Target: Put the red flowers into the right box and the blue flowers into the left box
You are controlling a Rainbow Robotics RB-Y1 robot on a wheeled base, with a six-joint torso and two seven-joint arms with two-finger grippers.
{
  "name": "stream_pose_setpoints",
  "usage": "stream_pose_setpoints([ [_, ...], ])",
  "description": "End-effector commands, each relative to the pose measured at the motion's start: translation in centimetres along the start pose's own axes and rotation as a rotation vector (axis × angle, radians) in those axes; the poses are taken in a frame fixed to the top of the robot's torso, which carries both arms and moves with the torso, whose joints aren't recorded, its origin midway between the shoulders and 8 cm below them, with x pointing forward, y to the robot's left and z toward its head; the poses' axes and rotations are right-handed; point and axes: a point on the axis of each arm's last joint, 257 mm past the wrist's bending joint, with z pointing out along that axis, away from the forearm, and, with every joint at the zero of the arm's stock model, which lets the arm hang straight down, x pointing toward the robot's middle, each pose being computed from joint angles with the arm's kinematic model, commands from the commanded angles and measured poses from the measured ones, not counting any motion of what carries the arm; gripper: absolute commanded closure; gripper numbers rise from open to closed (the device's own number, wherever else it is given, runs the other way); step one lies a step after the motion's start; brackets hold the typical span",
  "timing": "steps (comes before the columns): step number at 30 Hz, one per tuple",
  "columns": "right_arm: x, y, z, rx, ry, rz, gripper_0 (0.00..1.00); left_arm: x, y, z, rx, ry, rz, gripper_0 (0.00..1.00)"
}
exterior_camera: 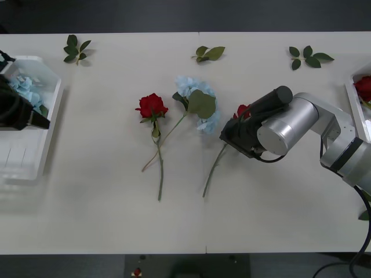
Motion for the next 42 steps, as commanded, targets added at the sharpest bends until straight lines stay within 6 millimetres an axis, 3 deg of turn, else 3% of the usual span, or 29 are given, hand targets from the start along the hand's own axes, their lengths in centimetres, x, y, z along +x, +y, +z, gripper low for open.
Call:
stream_pose_setpoints([
  [1, -0.8, 1.1, -0.4, -0.022, -0.015, 0.019, 0.41, -1.2, -3.3, 1.1, 0.035, -0.062, -0.026, 0.00],
  [6, -0.9, 0.9, -0.1, -0.019, -0.019, 0.023, 0.55, -2.4, -6.9, 4.0, 0.048, -0.110, -0.016, 0.00],
  [16, -1.5, 0.8, -0.2, -0.019, -0.029, 0.022, 1.00, -4.4, -13.2, 8.4, -0.043, -0.183, 0.013, 0.00],
  [29, -4.5, 1.1, -2.2, -0.049, -0.064, -0.005, 1.00, -7.2, -19.6, 12.9, -0.032, -0.178, 0.002, 0.00],
  [36, -9.8, -0.2, -7.6, -0.037, -0.115, -0.193, 1.00, -7.7, -21.3, 15.1, -0.049, -0.175, 0.035, 0.00],
  [42, -13.4, -3.3, -13.5, 0.045, -0.139, -0.354, 1.00, -7.3, -22.1, 17.2, -0.067, -0.179, 0.083, 0.00],
])
